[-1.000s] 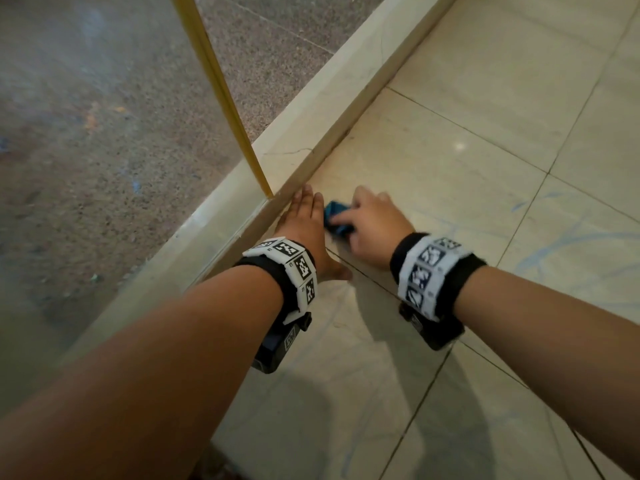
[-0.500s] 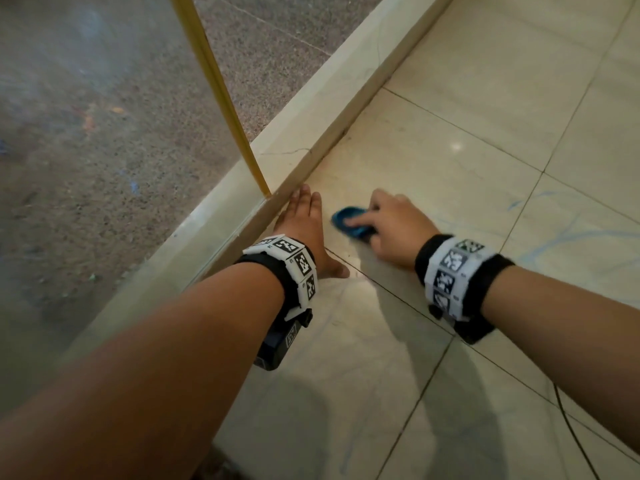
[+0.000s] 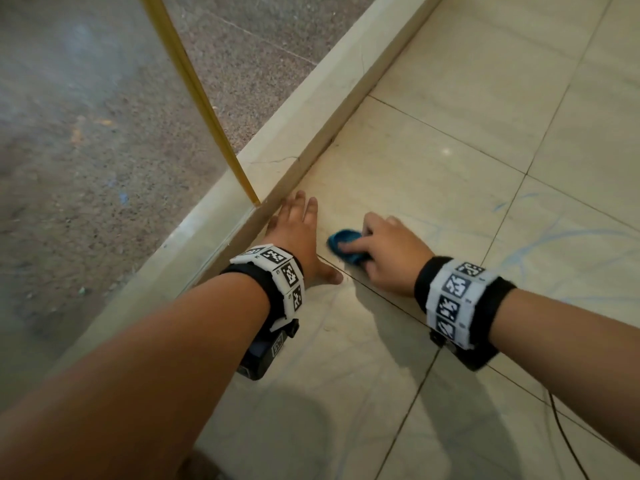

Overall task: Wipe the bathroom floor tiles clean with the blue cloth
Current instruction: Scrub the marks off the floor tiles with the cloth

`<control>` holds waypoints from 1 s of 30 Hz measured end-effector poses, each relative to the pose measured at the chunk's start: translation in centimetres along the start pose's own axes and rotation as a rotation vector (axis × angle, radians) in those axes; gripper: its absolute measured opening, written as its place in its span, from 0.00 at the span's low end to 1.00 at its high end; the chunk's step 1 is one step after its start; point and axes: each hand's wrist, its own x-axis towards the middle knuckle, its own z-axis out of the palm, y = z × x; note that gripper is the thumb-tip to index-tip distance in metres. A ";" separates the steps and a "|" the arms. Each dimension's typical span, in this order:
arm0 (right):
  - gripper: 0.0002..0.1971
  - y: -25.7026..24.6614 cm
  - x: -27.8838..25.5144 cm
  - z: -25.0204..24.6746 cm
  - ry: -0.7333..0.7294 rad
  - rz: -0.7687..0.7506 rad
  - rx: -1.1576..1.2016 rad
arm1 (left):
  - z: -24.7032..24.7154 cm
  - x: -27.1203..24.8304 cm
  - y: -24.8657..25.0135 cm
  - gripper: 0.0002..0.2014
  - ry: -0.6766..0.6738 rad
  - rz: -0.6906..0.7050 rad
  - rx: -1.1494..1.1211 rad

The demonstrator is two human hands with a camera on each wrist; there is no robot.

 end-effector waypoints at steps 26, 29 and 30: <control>0.21 7.8 5.1 -3.7 0.240 0.290 0.023 | -1.0 4.1 2.6 0.74 -0.035 0.096 0.098; 0.21 7.7 5.3 -4.0 0.243 0.390 0.061 | -1.0 4.0 2.6 0.74 -0.037 0.094 0.099; 0.22 6.6 4.8 -3.5 0.204 0.327 0.043 | -0.9 4.1 2.6 0.74 -0.036 0.092 0.101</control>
